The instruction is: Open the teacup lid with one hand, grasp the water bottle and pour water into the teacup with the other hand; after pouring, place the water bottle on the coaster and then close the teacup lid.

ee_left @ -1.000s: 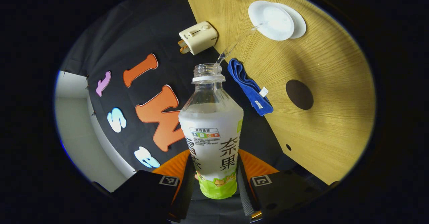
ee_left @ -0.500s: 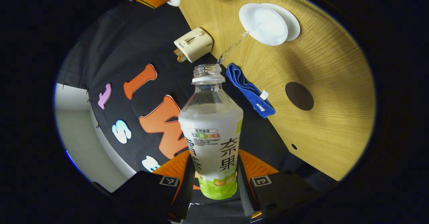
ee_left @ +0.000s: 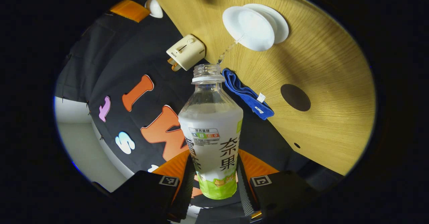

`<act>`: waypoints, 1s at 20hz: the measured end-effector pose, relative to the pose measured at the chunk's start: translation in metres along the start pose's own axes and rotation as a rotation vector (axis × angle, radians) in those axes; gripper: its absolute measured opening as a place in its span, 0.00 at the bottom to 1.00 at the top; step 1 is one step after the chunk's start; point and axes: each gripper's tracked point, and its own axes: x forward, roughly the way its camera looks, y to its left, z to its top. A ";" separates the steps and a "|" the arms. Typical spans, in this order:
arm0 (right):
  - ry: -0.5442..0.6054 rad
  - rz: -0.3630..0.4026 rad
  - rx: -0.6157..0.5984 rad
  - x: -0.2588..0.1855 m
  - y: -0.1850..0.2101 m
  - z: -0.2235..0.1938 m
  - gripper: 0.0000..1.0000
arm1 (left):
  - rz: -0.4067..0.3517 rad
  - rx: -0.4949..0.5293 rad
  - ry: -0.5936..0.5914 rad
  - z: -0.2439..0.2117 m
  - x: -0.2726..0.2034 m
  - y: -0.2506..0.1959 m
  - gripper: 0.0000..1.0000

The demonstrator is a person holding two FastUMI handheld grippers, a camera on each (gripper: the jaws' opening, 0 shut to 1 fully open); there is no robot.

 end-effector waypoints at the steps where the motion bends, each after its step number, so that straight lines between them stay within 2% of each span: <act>1: 0.000 0.001 0.002 0.000 0.000 0.000 0.21 | 0.000 0.003 -0.001 0.000 0.001 0.000 0.63; 5: -0.004 0.007 0.004 -0.001 0.003 0.001 0.20 | 0.022 -0.003 -0.013 0.002 0.001 0.003 0.63; 6: -0.005 0.011 0.006 0.000 0.004 0.002 0.21 | 0.031 -0.019 -0.025 0.004 0.002 0.002 0.65; 8: 0.000 0.014 0.015 0.002 0.007 0.000 0.21 | 0.049 -0.054 -0.037 0.005 0.001 0.000 0.63; 12: 0.002 0.030 0.038 0.005 0.013 -0.001 0.21 | 0.090 -0.168 -0.061 0.012 0.000 -0.010 0.64; 16: -0.013 0.045 0.066 0.008 0.016 0.005 0.21 | 0.127 -0.374 -0.059 0.009 -0.007 -0.021 0.62; 20: -0.023 0.048 0.083 0.013 0.021 0.010 0.21 | 0.239 -0.601 -0.043 -0.020 -0.009 -0.001 0.62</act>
